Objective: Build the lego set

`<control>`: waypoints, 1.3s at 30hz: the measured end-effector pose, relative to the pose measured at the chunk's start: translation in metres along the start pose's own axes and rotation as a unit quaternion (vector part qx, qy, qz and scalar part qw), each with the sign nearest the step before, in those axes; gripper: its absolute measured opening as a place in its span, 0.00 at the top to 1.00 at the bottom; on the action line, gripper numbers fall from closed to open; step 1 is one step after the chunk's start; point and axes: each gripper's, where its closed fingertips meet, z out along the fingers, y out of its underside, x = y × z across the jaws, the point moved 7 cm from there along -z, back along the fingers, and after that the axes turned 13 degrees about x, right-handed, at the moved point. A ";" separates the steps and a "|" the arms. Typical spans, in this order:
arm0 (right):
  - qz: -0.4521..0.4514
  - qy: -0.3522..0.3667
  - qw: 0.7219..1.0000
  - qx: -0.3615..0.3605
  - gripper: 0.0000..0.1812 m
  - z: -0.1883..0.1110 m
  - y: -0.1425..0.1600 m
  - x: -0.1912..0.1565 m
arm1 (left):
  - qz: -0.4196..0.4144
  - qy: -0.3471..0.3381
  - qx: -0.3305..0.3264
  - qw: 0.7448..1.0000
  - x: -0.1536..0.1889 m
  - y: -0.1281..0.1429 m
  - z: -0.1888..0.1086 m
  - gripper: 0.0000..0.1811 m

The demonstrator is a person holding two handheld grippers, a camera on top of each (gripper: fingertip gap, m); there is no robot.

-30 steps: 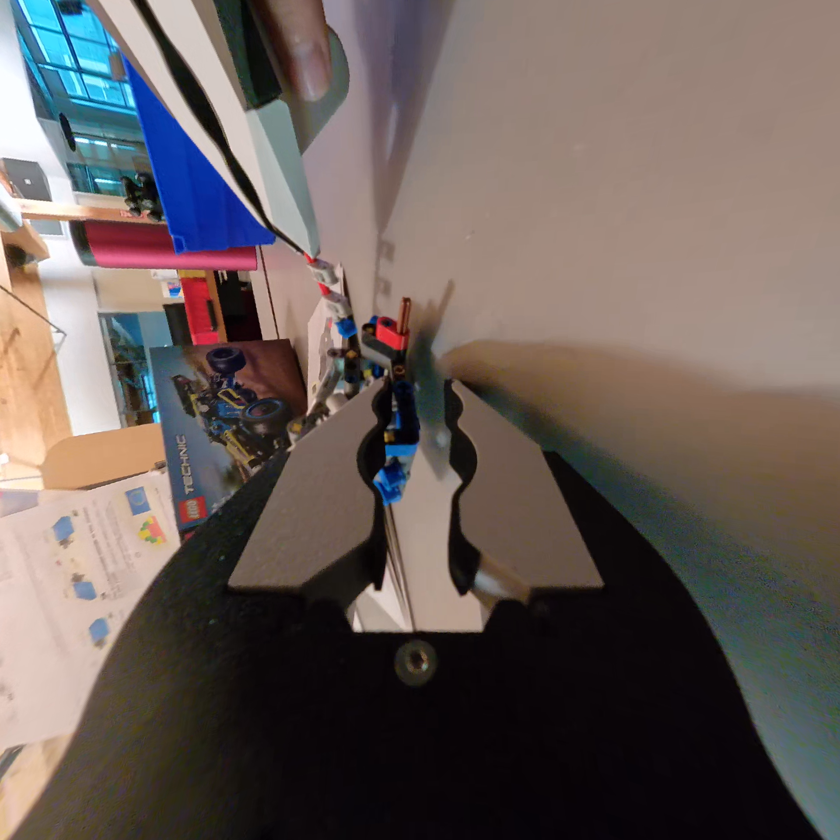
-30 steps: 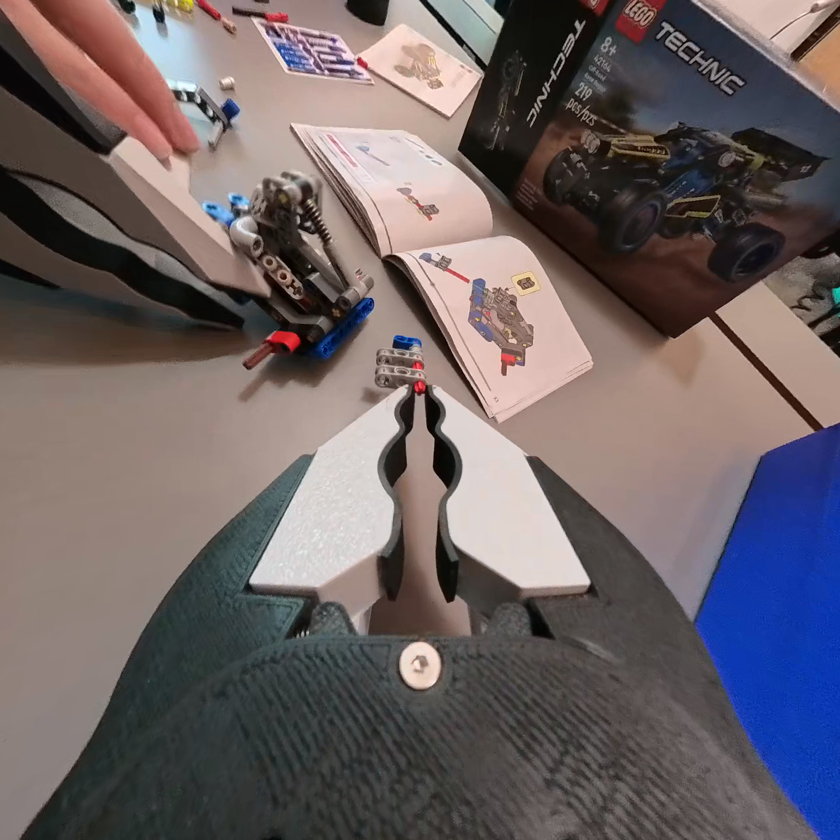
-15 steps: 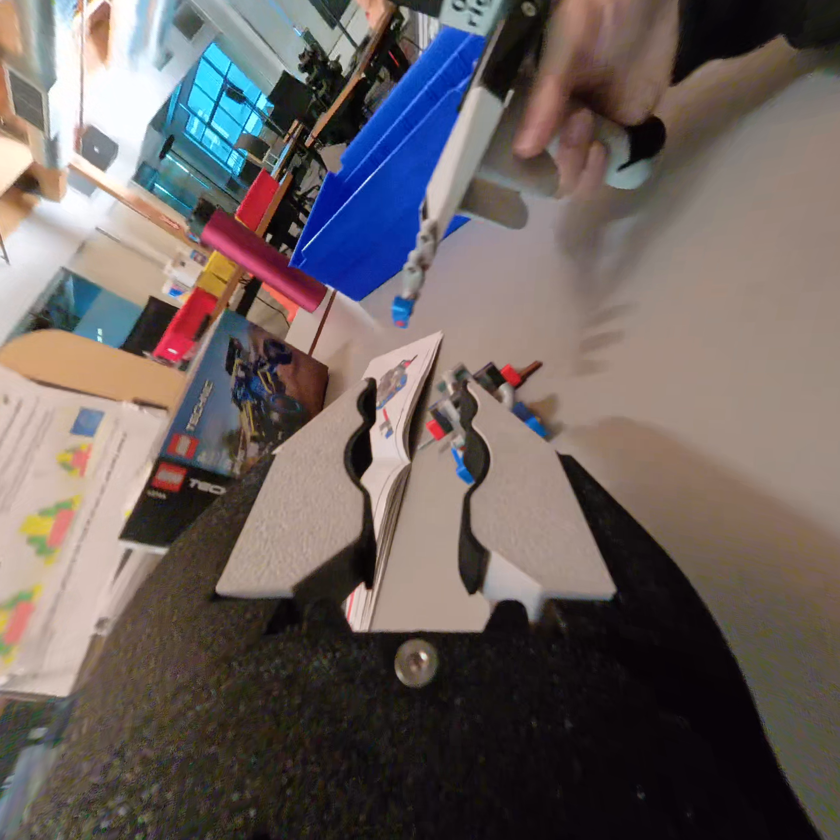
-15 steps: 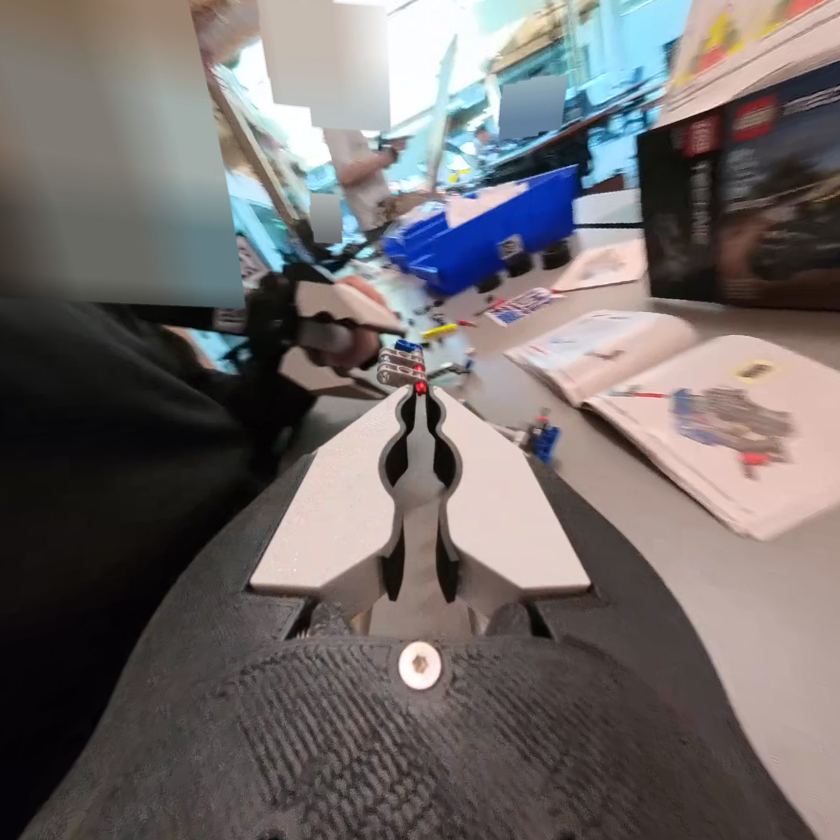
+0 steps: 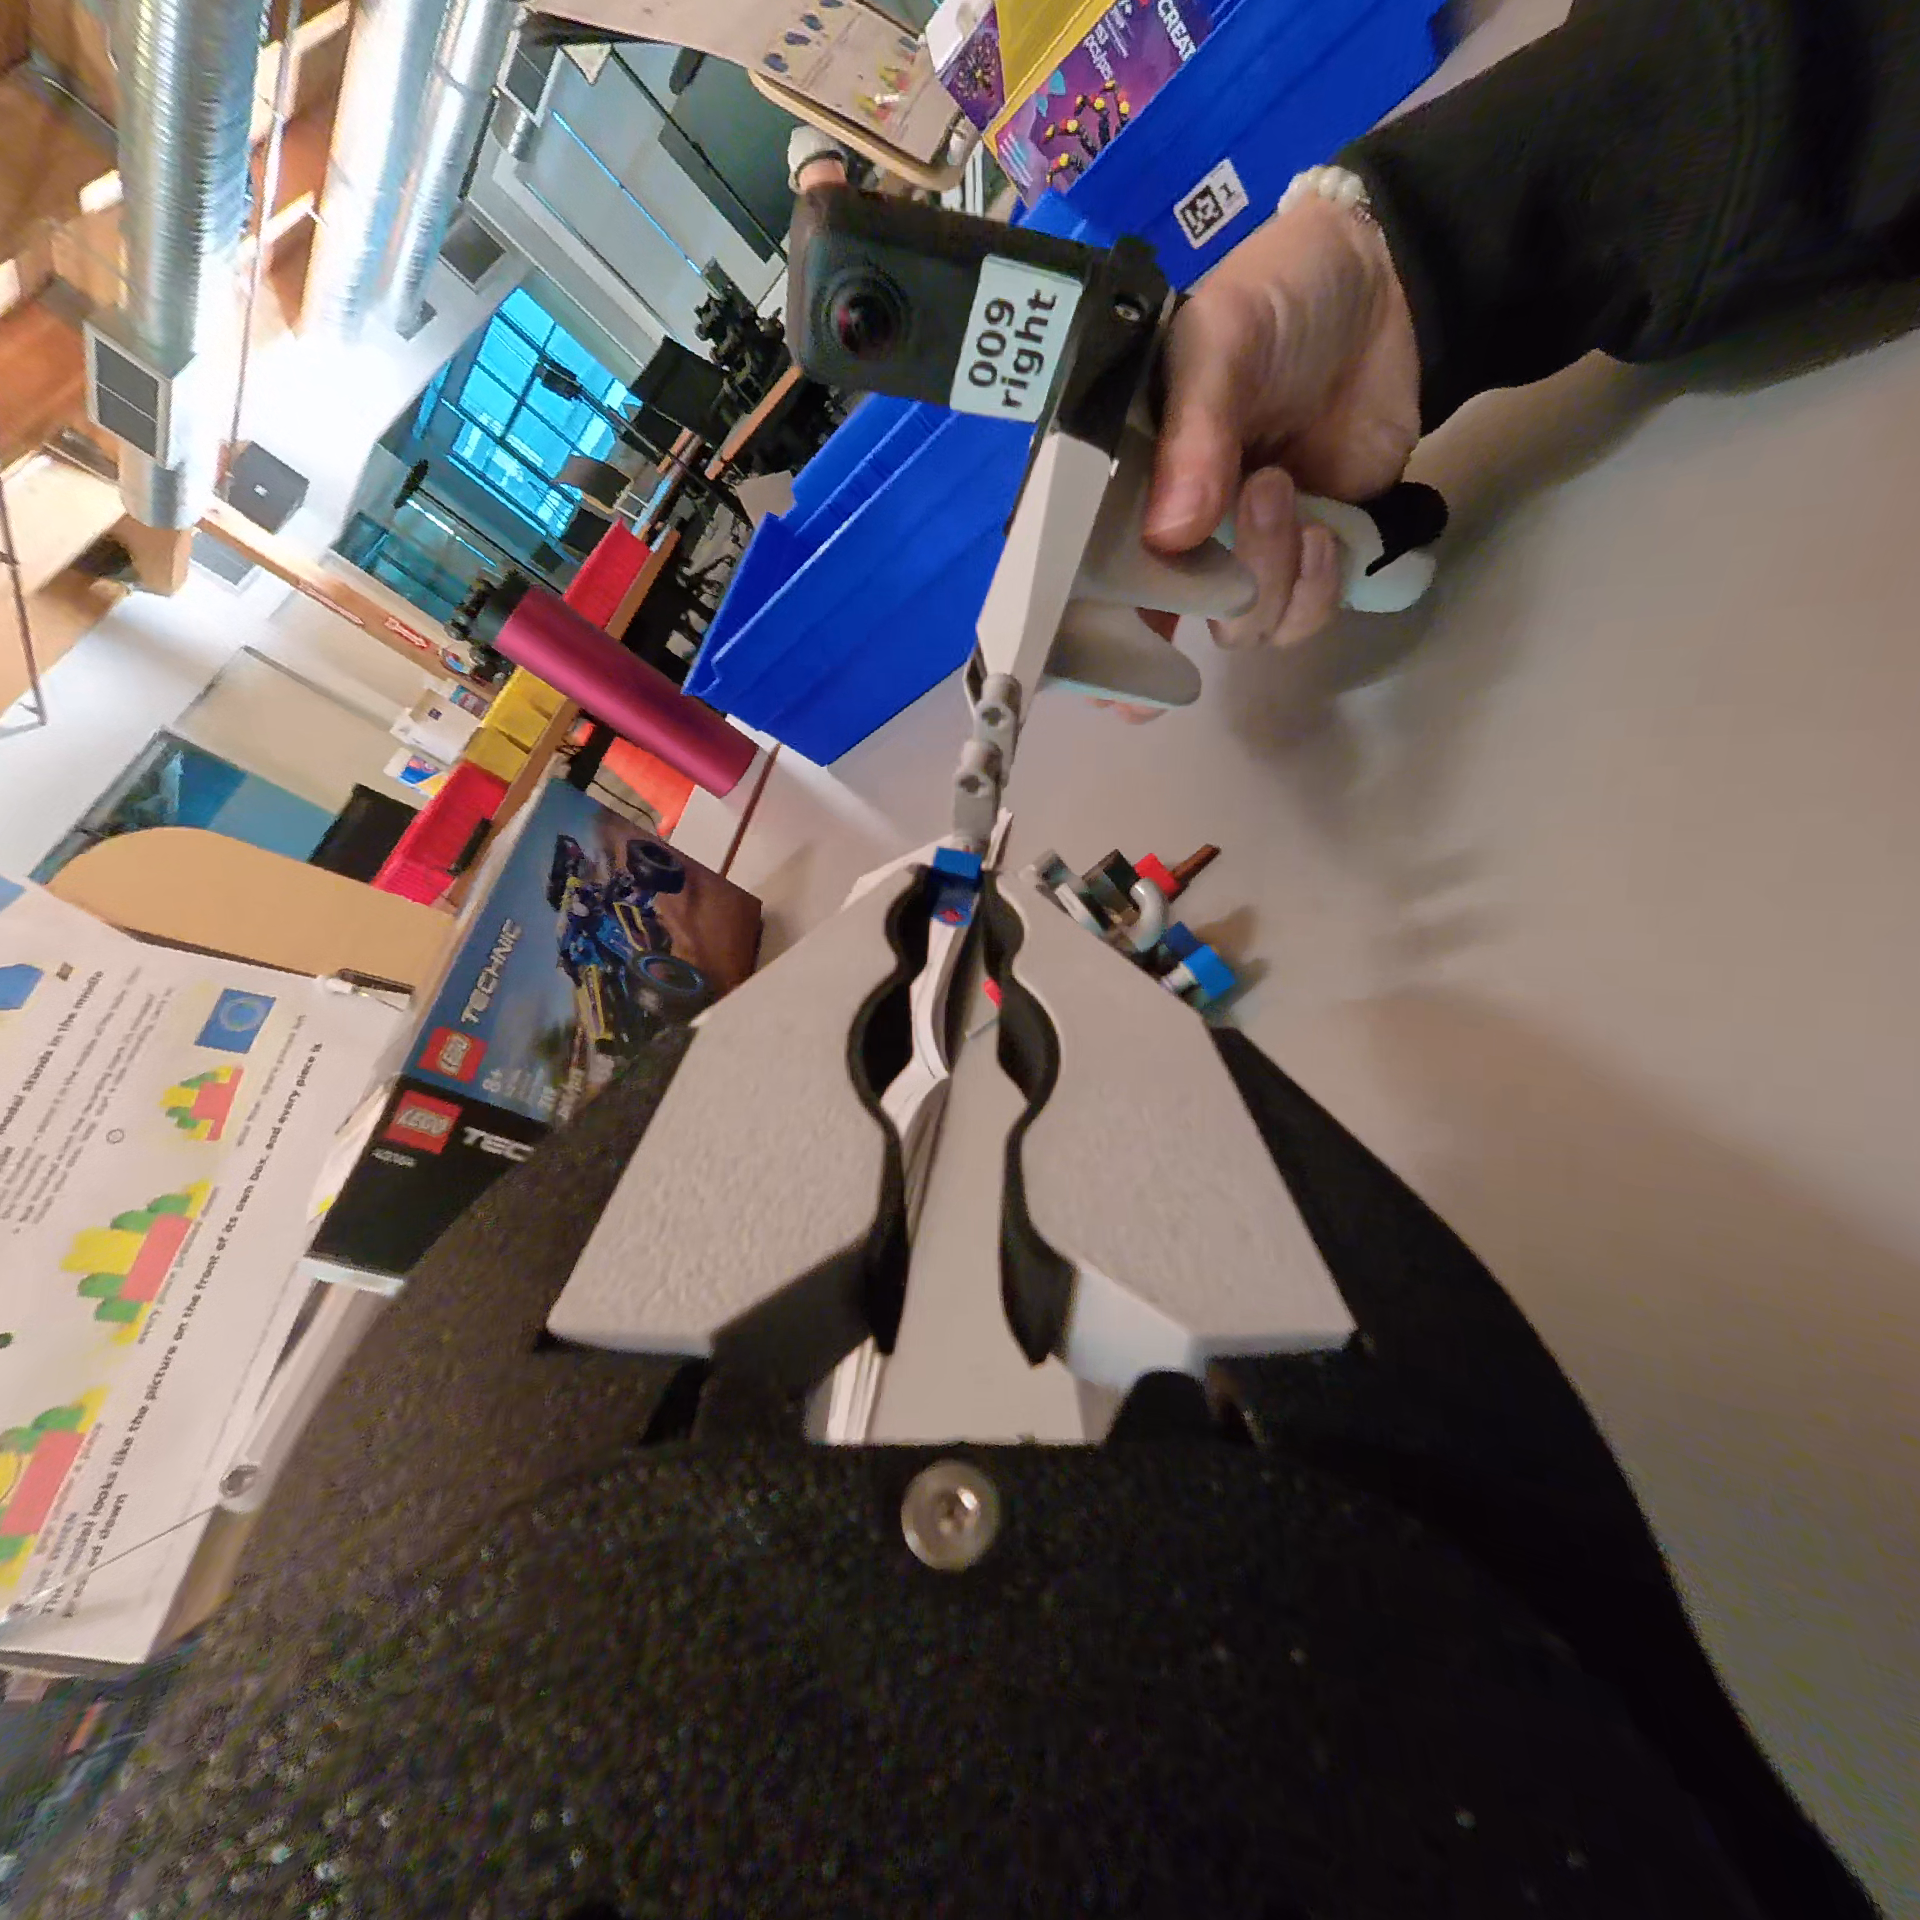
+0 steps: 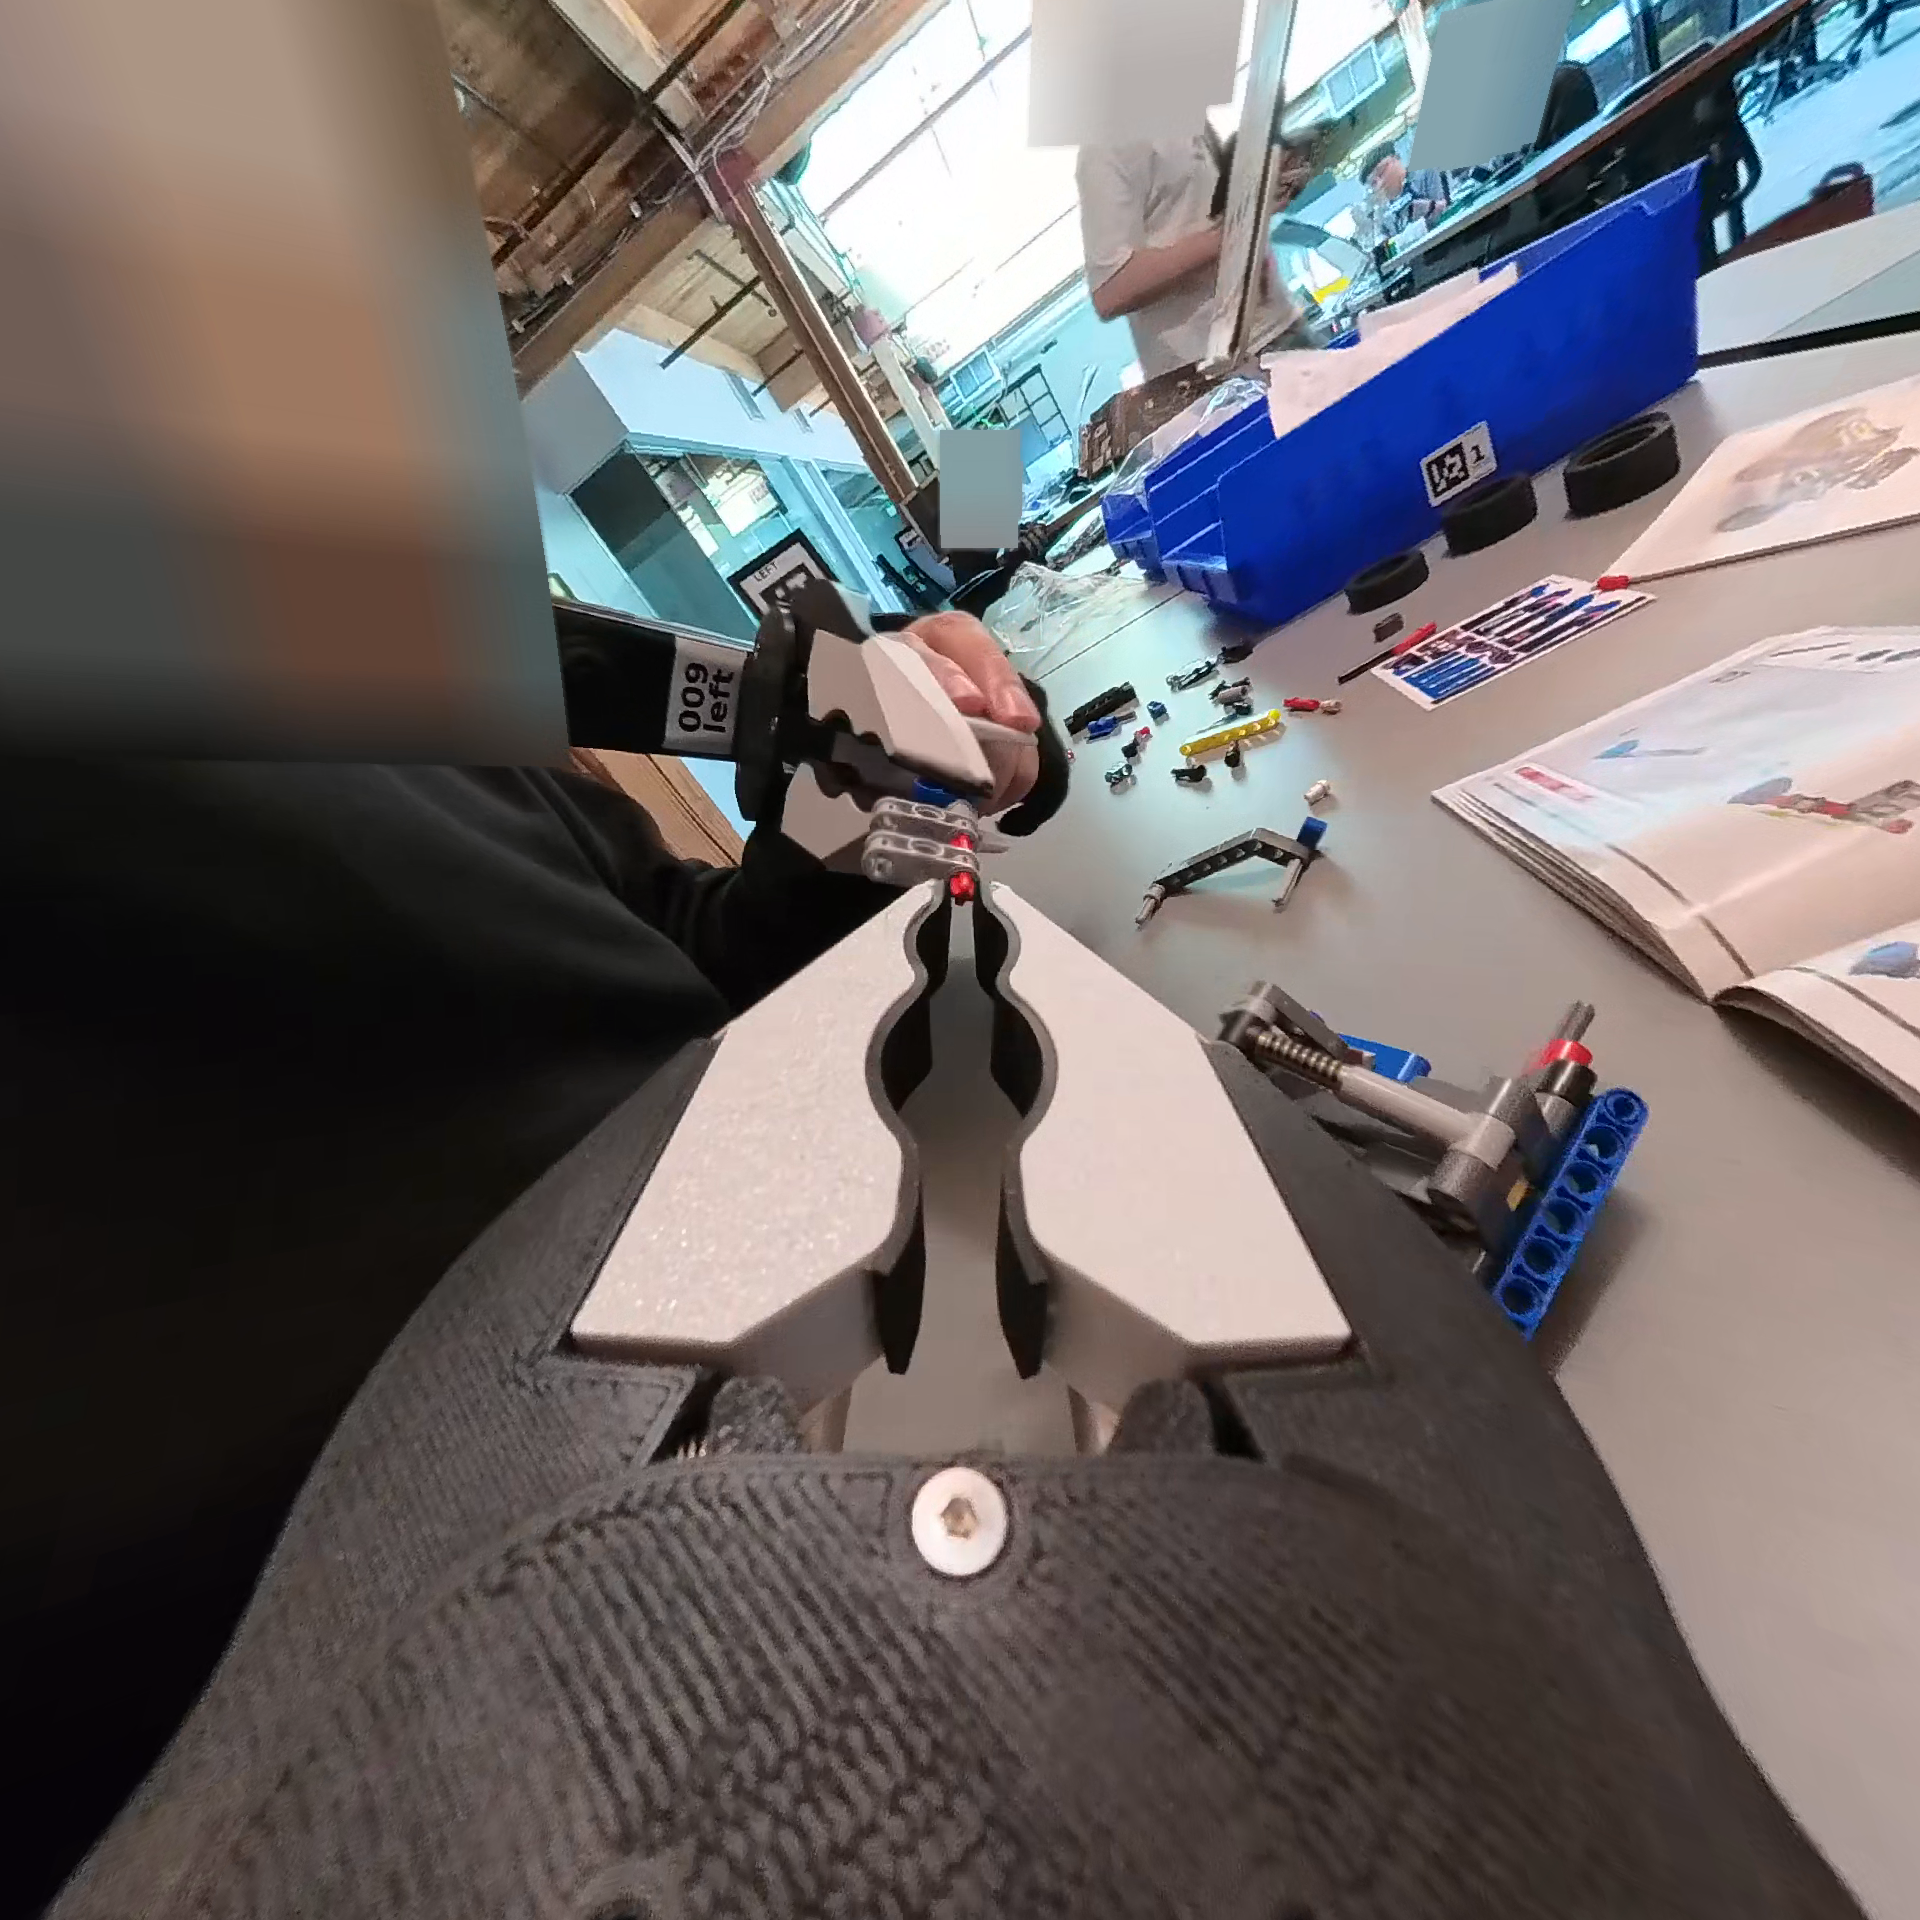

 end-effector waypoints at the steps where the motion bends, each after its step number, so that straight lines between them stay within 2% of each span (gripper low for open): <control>1: -0.004 0.001 1.000 0.000 0.99 0.001 -0.001 -0.001 | -0.010 0.004 0.000 1.000 0.000 0.001 0.000 0.97; 4: -0.015 -0.001 1.000 0.000 0.99 0.002 -0.003 -0.002 | -0.049 0.002 0.019 0.999 -0.002 0.001 -0.002 0.97; 9: -0.078 -0.012 0.997 0.009 0.98 0.004 -0.006 -0.008 | -0.159 0.011 0.059 0.985 -0.008 0.003 -0.005 0.98; 12: -0.126 -0.007 0.992 0.000 0.92 0.004 -0.006 -0.010 | -0.215 0.027 0.077 0.973 -0.011 0.002 -0.007 0.98; 17: -0.186 -0.011 0.982 -0.006 0.92 0.007 -0.009 -0.013 | -0.266 0.053 0.081 0.959 -0.012 0.005 -0.007 0.98; 21: -0.203 -0.034 0.979 -0.018 0.93 0.011 -0.008 -0.017 | -0.290 0.070 0.077 0.951 -0.009 0.006 -0.005 0.98; 28: -0.224 -0.032 0.973 -0.045 0.97 0.012 -0.003 -0.014 | -0.334 0.090 0.069 0.936 -0.007 0.010 -0.004 0.97; 33: -0.198 -0.020 0.979 -0.044 0.97 0.012 0.000 -0.009 | -0.386 0.098 0.064 0.915 -0.007 0.018 -0.004 0.97; 39: -0.163 -0.012 0.986 -0.035 0.97 0.014 0.008 -0.002 | -0.402 0.102 0.064 0.908 -0.005 0.025 -0.006 0.98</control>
